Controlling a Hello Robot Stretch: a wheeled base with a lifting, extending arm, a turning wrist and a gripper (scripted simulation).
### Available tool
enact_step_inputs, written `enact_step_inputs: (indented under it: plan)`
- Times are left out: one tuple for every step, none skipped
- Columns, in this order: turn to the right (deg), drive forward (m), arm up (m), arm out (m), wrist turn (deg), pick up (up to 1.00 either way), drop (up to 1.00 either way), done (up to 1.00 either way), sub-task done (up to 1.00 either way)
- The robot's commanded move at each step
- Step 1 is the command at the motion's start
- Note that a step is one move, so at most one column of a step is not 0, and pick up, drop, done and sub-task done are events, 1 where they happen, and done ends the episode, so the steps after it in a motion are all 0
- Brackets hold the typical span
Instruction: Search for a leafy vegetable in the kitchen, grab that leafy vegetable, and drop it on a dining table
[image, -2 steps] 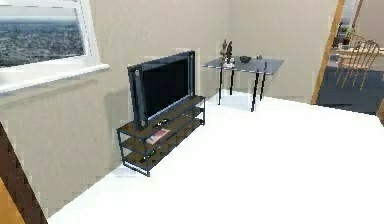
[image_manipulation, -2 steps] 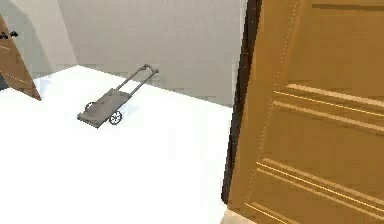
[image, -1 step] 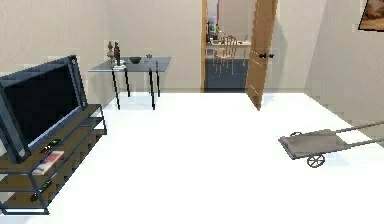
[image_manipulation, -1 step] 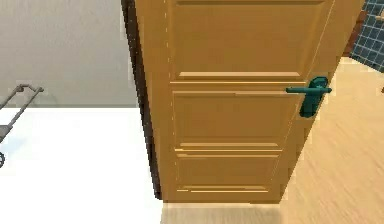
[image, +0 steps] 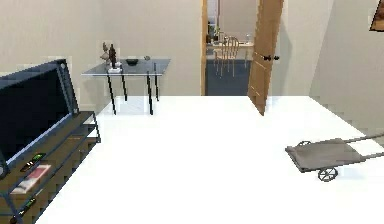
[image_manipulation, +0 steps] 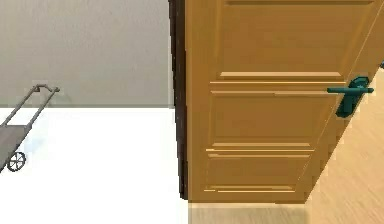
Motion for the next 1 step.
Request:
enact_step_inputs:
  plan:
    - [6.0,0.0,0.0,0.0,0.0,0.0,0.0,0.0,0.0]
